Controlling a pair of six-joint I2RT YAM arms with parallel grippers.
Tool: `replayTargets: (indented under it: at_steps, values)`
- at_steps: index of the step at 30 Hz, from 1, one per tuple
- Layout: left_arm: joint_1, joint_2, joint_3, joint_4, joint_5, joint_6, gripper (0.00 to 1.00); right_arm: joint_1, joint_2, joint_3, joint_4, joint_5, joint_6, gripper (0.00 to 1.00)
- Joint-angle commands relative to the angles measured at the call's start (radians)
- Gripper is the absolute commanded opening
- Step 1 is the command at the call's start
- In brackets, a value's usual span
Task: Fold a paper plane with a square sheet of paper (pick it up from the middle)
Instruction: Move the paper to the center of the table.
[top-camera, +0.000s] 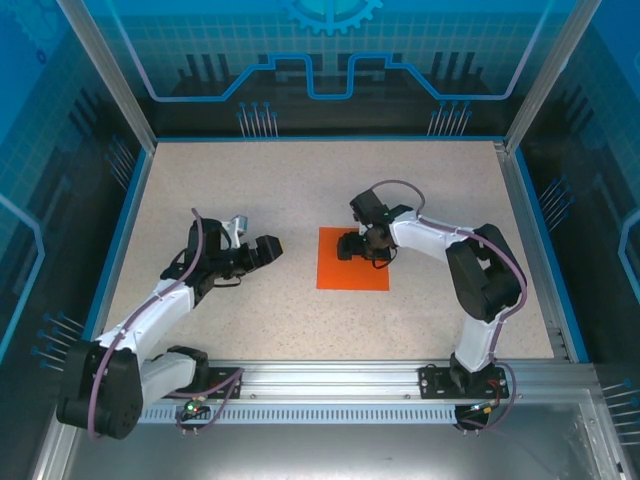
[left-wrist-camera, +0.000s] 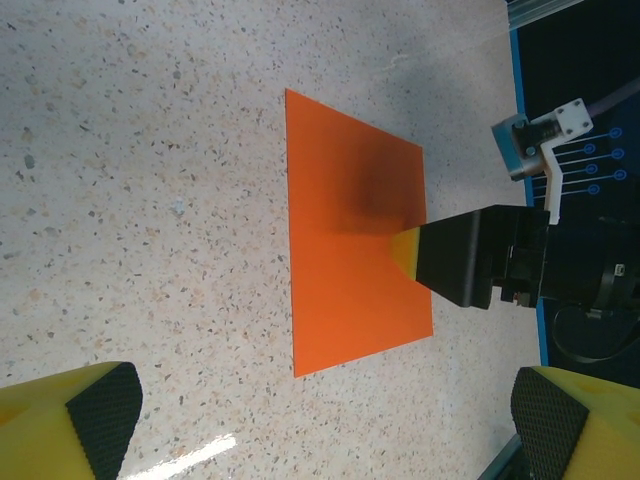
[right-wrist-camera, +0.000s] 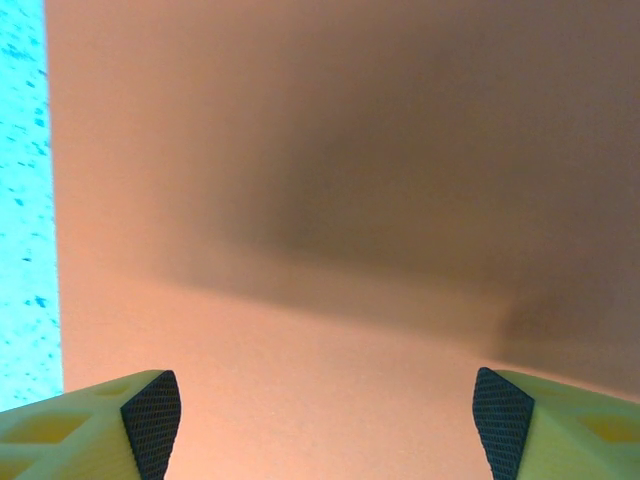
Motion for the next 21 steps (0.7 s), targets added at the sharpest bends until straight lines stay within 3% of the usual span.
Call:
replayTargets:
  at_steps: [1, 9, 13, 14, 21]
  values:
    - [-0.014, 0.008, 0.028, -0.008, 0.023, 0.022, 0.98, -0.001, 0.012, -0.053, 0.019, -0.034, 0.019, 0.79]
    - [-0.014, 0.004, 0.025, -0.015, 0.006, 0.036, 0.99, 0.027, 0.024, -0.035, -0.051, 0.007, -0.025, 0.8]
    - [-0.013, 0.008, 0.032, -0.011, -0.009, 0.037, 0.99, 0.058, -0.014, 0.054, -0.144, 0.112, -0.047, 0.9]
    - [-0.014, 0.007, 0.036, -0.011, -0.016, 0.038, 0.98, 0.067, -0.021, 0.079, -0.164, 0.141, -0.042, 0.99]
    - [-0.014, 0.002, 0.029, 0.002, -0.073, 0.036, 0.98, 0.132, 0.02, 0.232, -0.278, 0.295, 0.025, 0.99]
